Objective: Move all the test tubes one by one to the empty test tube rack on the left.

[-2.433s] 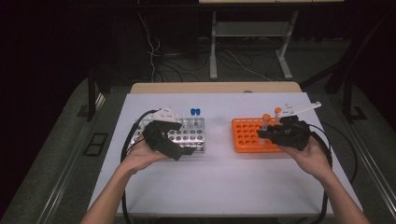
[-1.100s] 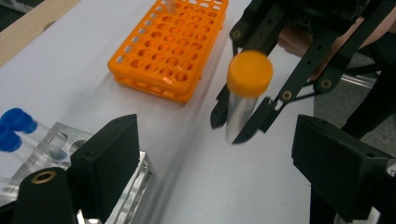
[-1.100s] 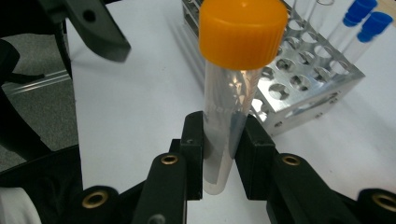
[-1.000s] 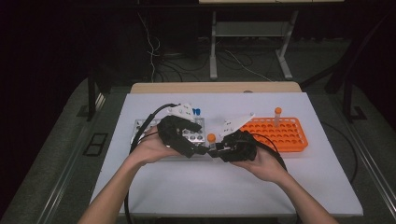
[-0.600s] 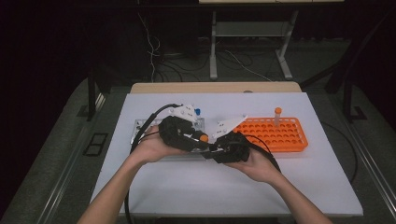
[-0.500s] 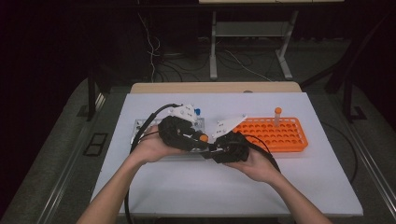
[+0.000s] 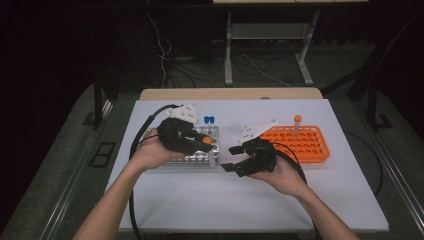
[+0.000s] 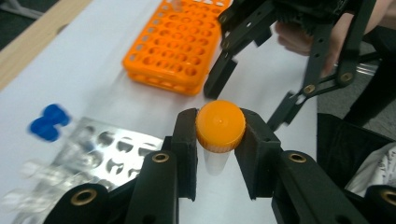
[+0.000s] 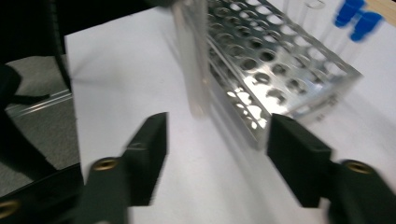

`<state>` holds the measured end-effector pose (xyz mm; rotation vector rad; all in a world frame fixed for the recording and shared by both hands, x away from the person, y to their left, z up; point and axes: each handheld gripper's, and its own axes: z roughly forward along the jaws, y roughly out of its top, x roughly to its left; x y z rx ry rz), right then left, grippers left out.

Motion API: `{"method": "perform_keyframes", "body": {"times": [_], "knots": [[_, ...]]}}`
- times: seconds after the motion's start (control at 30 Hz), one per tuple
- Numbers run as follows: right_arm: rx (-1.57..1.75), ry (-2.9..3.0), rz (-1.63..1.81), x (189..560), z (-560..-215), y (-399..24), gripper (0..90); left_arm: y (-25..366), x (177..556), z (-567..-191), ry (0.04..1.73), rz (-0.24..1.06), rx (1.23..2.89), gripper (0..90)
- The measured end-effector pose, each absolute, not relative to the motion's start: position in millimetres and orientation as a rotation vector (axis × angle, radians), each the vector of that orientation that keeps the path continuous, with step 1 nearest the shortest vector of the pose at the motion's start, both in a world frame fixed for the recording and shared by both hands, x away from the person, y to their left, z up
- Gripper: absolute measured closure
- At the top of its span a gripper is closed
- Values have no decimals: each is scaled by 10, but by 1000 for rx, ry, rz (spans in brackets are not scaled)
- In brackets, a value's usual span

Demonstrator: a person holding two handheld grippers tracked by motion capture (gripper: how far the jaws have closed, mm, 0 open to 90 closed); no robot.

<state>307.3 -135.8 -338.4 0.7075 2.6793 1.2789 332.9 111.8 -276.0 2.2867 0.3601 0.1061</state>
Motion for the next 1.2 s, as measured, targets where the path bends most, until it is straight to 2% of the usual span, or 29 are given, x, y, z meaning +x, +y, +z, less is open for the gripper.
{"method": "perform_keyframes", "body": {"times": [0.07,0.17,0.27,0.3,0.33,1.2], "knots": [[736,2679,1269,3077,-3399,-1402,257,1178,3354,-2739,381,122,2288,684],[773,2686,1256,3087,-3416,-1467,98,1270,3397,-2701,408,150,2289,685],[800,2678,1256,3082,-3419,-1536,87,1360,3446,-2664,433,176,2289,685],[812,2676,1254,3085,-3421,-1558,13,1384,3459,-2656,447,181,2283,685],[817,2683,1249,3088,-3425,-1580,3,1409,3474,-2646,457,187,2281,685],[904,2641,1280,3052,-3489,-2059,3,1834,3955,-2631,656,303,2249,686]]}}
